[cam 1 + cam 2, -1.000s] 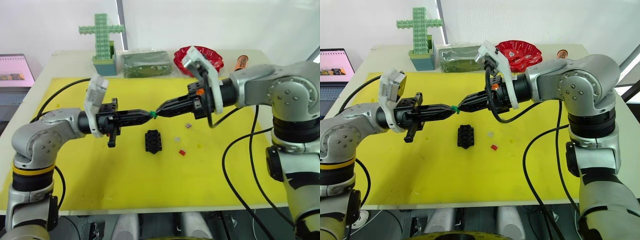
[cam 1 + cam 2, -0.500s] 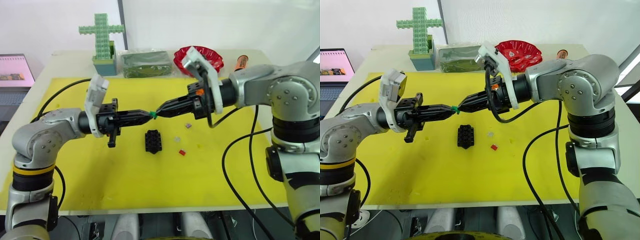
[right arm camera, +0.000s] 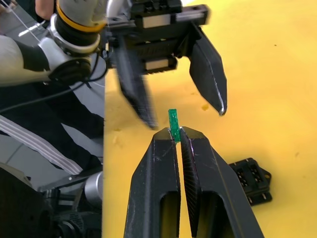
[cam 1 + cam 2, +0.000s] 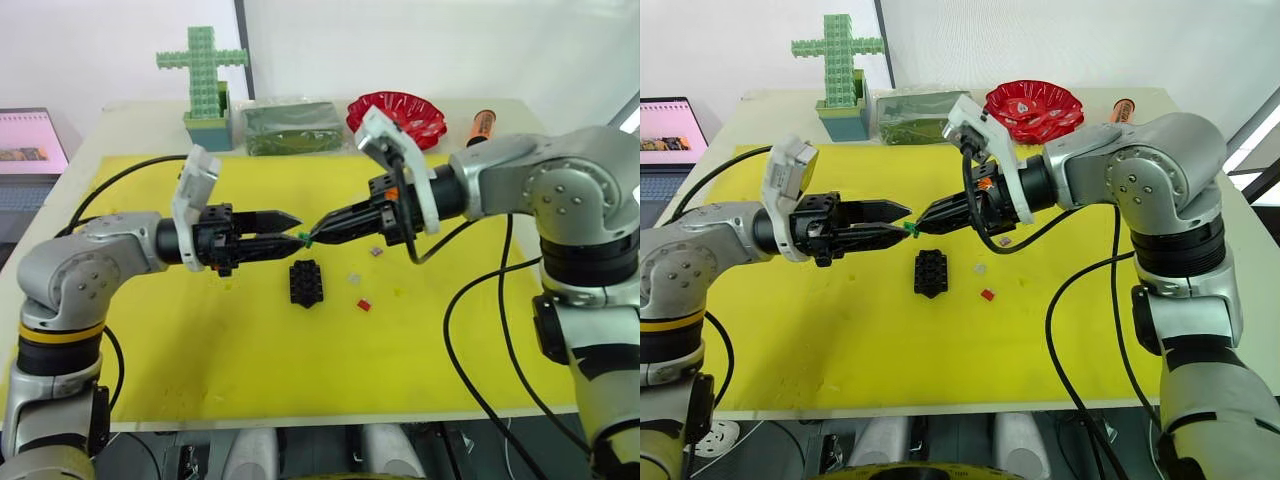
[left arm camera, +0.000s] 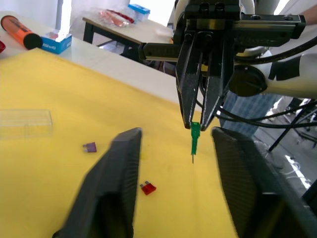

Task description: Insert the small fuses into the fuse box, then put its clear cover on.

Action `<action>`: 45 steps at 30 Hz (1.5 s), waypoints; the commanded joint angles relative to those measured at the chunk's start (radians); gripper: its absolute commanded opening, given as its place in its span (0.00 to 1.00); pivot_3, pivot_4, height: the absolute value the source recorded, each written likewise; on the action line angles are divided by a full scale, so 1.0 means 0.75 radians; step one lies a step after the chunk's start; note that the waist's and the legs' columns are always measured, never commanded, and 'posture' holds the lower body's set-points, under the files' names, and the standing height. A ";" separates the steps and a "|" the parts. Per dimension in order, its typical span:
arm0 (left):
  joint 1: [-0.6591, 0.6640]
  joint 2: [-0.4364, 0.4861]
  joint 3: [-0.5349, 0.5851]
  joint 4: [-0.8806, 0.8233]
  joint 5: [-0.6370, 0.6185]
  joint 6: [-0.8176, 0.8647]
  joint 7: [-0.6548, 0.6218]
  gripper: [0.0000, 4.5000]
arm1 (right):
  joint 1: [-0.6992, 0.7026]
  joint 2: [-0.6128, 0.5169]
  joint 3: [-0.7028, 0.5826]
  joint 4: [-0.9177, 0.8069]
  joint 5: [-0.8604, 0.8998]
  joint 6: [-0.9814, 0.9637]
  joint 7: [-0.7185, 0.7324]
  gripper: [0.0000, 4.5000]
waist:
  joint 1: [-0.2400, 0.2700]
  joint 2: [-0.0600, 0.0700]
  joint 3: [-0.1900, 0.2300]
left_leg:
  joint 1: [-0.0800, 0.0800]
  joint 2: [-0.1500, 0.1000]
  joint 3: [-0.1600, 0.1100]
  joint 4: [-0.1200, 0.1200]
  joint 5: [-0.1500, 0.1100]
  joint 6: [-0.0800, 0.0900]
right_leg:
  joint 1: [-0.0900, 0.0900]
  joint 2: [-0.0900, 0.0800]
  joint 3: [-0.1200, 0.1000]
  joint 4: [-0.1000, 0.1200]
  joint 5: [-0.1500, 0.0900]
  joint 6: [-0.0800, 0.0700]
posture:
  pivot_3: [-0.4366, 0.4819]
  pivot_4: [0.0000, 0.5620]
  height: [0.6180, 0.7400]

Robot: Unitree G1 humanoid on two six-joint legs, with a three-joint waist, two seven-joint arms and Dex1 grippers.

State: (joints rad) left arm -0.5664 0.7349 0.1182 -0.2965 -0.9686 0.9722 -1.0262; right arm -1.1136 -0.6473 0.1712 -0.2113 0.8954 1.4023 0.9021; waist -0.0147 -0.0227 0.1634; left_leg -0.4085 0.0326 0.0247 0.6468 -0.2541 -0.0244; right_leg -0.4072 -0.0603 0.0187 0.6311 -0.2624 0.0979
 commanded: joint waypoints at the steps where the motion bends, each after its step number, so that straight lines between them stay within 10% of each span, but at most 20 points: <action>1: 0.008 0.077 -0.012 -0.060 0.018 -0.044 -0.101 0.79 | -0.015 -0.037 0.039 -0.047 -0.067 -0.098 0.037 0.00 | -0.001 0.000 0.000 | 0.000 0.000 0.000 0.000 0.000 0.000 | 0.000 0.000 0.000 0.000 0.000 0.000 | 0.48 0.27 1.00; 16: 0.175 0.210 -0.405 0.166 0.726 -0.676 -0.319 0.79 | 0.170 -0.068 0.466 -0.135 -0.620 -0.763 0.220 0.00 | 0.003 0.000 0.000 | -0.001 0.000 0.002 -0.001 0.000 0.000 | -0.002 0.000 0.000 -0.001 -0.002 -0.004 | 0.48 0.27 1.00; 45: 0.180 0.097 -0.401 0.171 0.808 -0.699 -0.259 0.79 | 0.299 0.040 0.499 -0.035 -0.894 -0.853 0.295 0.00 | 0.004 0.000 0.000 | -0.001 0.000 0.002 0.000 0.000 0.000 | -0.002 0.000 0.000 0.001 0.000 0.000 | 0.48 0.27 1.00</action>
State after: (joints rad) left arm -0.4257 0.8050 -0.2036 -0.1385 -0.3598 0.4496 -1.2195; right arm -0.8841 -0.6249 0.5801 -0.2105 0.2184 0.7584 1.1172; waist -0.0121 -0.0224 0.1636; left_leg -0.4091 0.0328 0.0261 0.6470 -0.2541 -0.0244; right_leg -0.4083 -0.0601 0.0187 0.6317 -0.2624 0.0978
